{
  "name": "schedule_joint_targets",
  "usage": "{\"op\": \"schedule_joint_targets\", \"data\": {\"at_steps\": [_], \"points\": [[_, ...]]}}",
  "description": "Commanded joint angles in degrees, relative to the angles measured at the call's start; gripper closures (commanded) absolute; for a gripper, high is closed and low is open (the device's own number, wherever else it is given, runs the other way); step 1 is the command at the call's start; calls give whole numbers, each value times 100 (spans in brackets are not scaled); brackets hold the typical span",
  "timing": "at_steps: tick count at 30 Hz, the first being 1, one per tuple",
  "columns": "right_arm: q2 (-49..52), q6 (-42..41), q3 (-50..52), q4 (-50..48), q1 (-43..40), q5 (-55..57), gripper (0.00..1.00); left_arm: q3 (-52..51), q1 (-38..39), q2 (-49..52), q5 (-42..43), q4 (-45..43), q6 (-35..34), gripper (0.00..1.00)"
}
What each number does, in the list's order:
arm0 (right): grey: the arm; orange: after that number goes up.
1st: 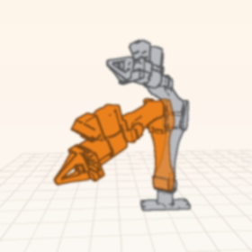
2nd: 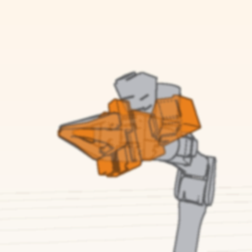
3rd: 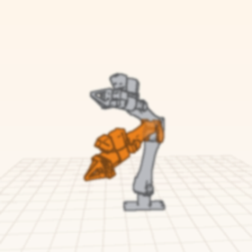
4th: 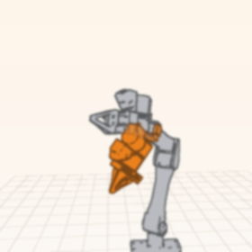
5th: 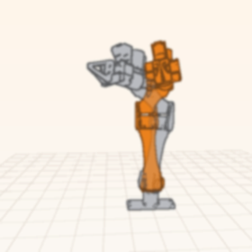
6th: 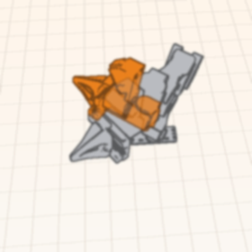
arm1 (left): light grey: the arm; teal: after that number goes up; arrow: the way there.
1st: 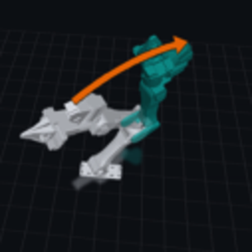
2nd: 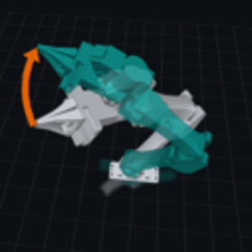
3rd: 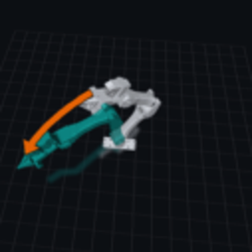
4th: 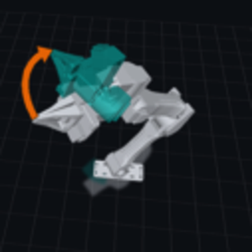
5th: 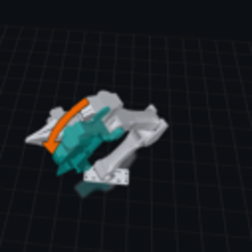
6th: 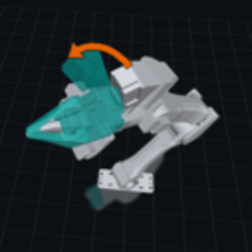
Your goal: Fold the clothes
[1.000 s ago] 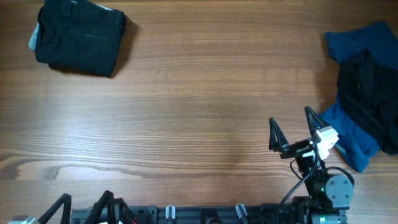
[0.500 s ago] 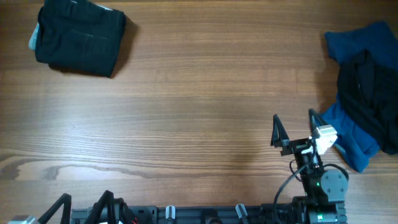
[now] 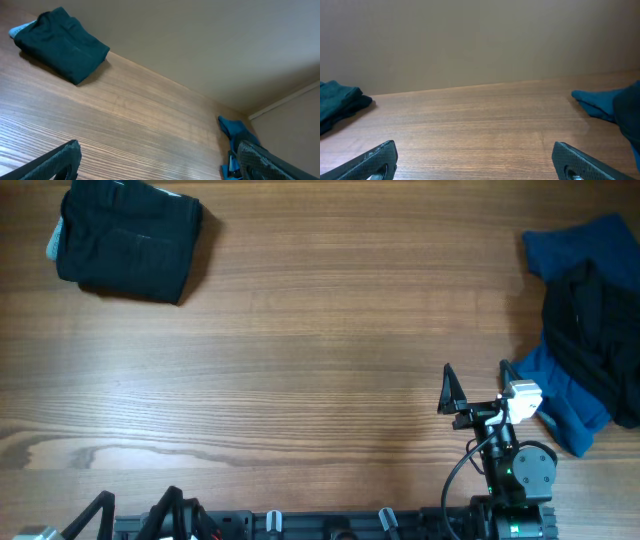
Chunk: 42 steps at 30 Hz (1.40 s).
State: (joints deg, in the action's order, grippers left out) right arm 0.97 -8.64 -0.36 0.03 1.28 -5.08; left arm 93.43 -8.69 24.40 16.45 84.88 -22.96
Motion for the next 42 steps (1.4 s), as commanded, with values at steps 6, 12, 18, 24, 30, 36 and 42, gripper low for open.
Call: {"op": "schedule_joint_targets", "data": {"at_steps": [6,12,18,24,30,36,42], "points": [[-76,101,7,-17,-28,105,0,-4,-7,-20,87,-11,133,0],[-76,101,7,-17,-28,105,0,-4,-7,-20,87,-11,133,0],[-76,96,7,-17,-28,105,0,-4,-7,-20,87,-11,133,0],[-76,96,7,-17,-28,105,0,-7,-4,-15,-20,-37,133,0],[-76,98,7,-17,-28,105,1,-632,92,-232,131,-59,133,0],[-76,98,7,-17,-28,105,0,-3147,98,-1110,896,-2756,157,0],[-72,98,7,-17,-28,105,0,-5560,398,-1939,1241,-5228,160,0]]}}
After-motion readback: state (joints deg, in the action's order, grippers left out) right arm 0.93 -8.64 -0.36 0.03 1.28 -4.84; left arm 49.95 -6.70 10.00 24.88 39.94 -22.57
